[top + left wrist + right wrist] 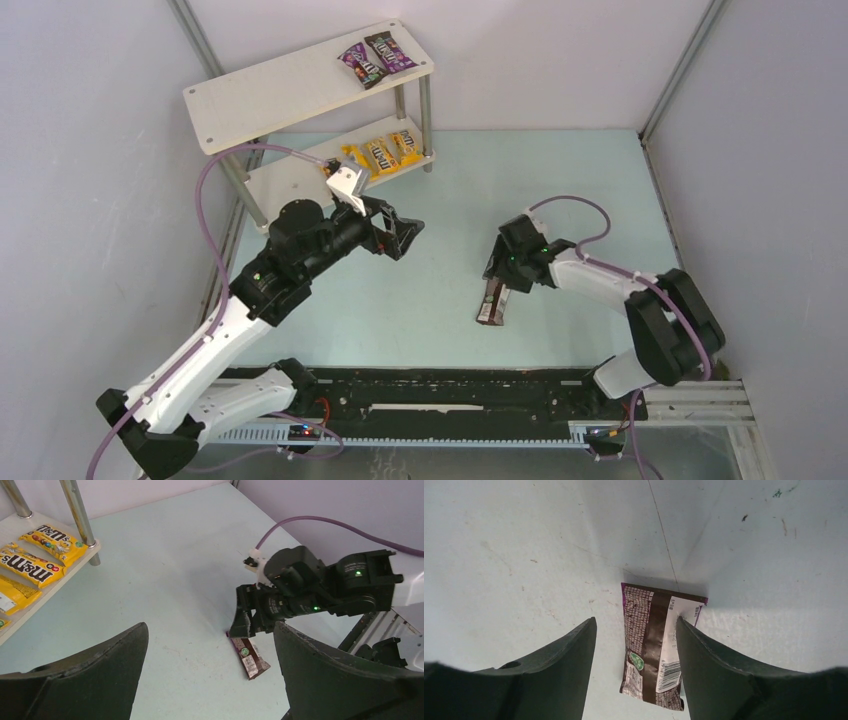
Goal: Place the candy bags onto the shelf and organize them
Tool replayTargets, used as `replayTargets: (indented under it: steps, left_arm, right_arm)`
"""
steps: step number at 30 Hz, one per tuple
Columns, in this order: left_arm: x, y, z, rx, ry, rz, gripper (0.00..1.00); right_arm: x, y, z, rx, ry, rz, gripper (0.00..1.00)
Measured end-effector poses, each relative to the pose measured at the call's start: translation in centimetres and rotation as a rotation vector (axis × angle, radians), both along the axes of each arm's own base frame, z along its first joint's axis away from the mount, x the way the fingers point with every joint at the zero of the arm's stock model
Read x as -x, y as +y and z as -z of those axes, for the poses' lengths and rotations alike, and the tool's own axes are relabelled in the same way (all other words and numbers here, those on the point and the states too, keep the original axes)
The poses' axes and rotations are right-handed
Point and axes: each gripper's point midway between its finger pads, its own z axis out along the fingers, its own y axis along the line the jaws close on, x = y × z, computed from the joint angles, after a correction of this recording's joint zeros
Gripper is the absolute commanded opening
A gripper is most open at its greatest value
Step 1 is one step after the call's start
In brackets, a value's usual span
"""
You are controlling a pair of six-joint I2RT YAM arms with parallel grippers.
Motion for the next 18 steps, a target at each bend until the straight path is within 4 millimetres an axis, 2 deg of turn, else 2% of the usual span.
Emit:
replayTargets:
  steps: [6, 12, 18]
  left_arm:
    - [0.1, -0.1, 0.0, -0.001, -0.001, 0.003, 1.00]
    - [0.1, -0.2, 0.0, -0.002, -0.002, 0.000, 1.00]
    - [0.2, -0.2, 0.0, -0.003, -0.002, 0.002, 1.00]
  right_arm:
    - [0.2, 0.5, 0.4, 0.151, 0.041, -0.041, 0.72]
    - [1.4, -0.8, 0.6, 0.244, 0.071, -0.051, 0.83]
    - [1.7, -1.4, 1.0, 0.285, 0.102, -0.068, 0.73]
